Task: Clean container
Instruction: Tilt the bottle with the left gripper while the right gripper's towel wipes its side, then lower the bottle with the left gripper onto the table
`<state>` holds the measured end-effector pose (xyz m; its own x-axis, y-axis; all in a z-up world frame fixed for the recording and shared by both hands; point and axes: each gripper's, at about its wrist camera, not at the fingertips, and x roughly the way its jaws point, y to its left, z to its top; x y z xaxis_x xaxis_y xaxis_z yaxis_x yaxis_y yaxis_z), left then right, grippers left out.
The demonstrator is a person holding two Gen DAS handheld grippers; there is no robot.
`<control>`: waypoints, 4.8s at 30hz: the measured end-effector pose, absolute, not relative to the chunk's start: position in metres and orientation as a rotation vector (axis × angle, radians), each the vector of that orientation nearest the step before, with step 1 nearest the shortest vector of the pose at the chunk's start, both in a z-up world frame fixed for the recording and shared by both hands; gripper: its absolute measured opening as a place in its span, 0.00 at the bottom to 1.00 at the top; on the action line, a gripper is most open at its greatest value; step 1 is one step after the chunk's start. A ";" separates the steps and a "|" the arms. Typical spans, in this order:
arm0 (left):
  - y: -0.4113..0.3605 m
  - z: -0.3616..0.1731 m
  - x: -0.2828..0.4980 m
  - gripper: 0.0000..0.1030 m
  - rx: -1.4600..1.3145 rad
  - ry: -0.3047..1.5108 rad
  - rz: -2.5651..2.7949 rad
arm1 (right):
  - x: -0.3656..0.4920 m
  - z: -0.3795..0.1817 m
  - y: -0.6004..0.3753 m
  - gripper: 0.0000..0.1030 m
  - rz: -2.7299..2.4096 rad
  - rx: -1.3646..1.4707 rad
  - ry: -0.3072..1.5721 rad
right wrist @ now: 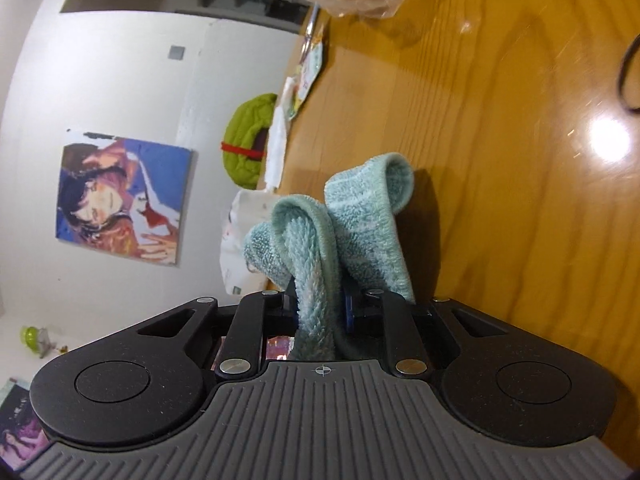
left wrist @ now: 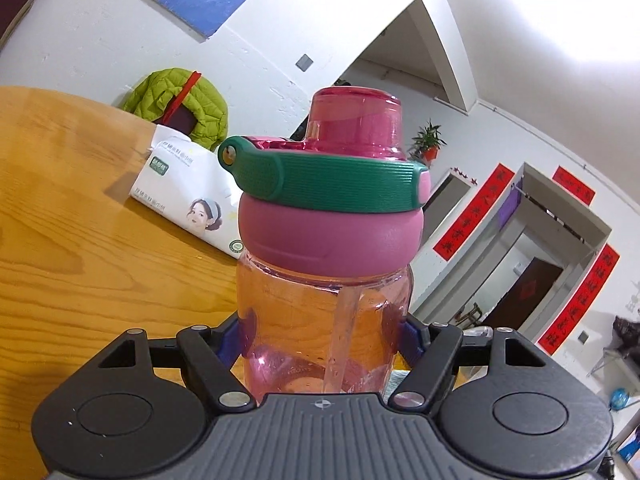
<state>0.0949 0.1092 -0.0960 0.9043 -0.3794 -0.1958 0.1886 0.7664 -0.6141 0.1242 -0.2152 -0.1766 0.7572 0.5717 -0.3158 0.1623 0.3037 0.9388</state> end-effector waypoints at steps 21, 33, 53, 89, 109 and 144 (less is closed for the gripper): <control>0.112 -0.094 0.093 0.69 -0.628 0.342 -0.284 | 0.115 -0.163 -0.149 0.19 0.526 0.986 0.841; 0.112 -0.092 0.093 0.69 -0.624 0.357 -0.309 | 0.151 -0.158 -0.157 0.18 0.385 1.007 0.772; 0.105 -0.091 0.089 0.69 -0.573 0.358 -0.299 | 0.116 -0.160 -0.158 0.18 0.454 0.942 0.801; 0.086 -0.087 0.081 0.69 -0.450 0.325 -0.338 | 0.114 -0.120 -0.157 0.18 0.362 0.518 0.668; 0.055 -0.077 0.067 0.69 -0.100 0.231 -0.337 | 0.113 -0.107 -0.184 0.18 0.315 0.493 0.484; 0.036 -0.090 0.046 0.69 0.050 0.382 -0.246 | 0.104 -0.119 -0.134 0.32 0.361 0.132 0.598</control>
<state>0.0460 0.0361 -0.0898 0.8987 -0.2281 -0.3747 0.2470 0.9690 0.0026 0.1040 -0.1342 -0.1191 0.7661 0.3695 -0.5259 -0.2938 0.9291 0.2248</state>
